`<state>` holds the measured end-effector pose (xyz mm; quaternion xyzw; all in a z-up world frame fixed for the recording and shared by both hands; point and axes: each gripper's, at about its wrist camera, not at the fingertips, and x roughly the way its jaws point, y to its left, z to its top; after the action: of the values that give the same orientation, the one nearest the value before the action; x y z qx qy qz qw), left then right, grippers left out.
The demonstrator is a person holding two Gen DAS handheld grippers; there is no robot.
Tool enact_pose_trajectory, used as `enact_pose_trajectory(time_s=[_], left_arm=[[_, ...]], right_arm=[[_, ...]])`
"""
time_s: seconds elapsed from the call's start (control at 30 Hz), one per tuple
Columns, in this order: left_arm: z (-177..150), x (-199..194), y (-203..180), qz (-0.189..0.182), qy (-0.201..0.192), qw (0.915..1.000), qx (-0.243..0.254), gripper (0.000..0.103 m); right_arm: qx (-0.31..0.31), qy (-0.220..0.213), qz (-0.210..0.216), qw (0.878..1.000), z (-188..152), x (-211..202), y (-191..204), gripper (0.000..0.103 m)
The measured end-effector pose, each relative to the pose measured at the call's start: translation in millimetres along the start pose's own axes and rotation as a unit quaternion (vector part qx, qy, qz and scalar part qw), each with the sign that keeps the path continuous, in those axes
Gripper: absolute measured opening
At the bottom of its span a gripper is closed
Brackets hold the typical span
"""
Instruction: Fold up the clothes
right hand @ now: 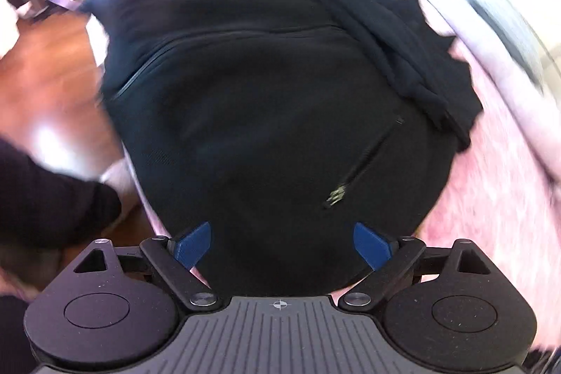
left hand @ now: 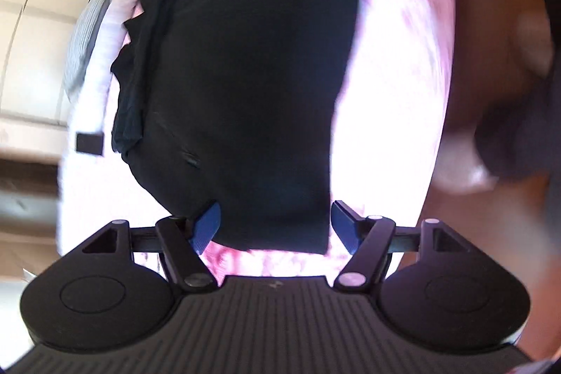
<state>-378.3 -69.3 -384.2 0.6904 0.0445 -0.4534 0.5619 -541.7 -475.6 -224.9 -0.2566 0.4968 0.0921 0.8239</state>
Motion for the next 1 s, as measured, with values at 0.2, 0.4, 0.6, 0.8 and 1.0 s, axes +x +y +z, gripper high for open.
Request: enact_pose_trajectory(time_s=[0.2, 0.4, 0.6, 0.8, 1.0], left_arm=[[-24.7, 21.1, -45.4, 0.1, 0.016, 0.9901, 0.097, 0.067], [-42.4, 42.5, -48.7, 0.17, -0.039, 0.9688, 0.177, 0.069], [-40.8, 26.0, -10.5, 0.115, -0.1, 0.9829, 0.104, 0.056], [-37.9, -10.1, 29.5, 0.038, -0.121, 0.9914, 0.033, 0.025], [-21.3, -21.5, 57.7, 0.025, -0.118, 0.9927, 0.007, 0.015]], right_arm=[[-0.141, -0.02, -0.025, 0.99, -51.8, -1.8, 42.4, 0.092], [-0.276, -0.012, -0.114, 0.954, -97.4, 33.4, 66.1, 0.092], [-0.345, -0.065, -0.129, 0.927, -114.6, 46.4, 66.2, 0.092], [-0.296, -0.13, -0.062, 0.944, -78.1, 24.2, 54.1, 0.086], [-0.242, -0.101, -0.054, 0.964, -53.3, 21.0, 28.6, 0.058]])
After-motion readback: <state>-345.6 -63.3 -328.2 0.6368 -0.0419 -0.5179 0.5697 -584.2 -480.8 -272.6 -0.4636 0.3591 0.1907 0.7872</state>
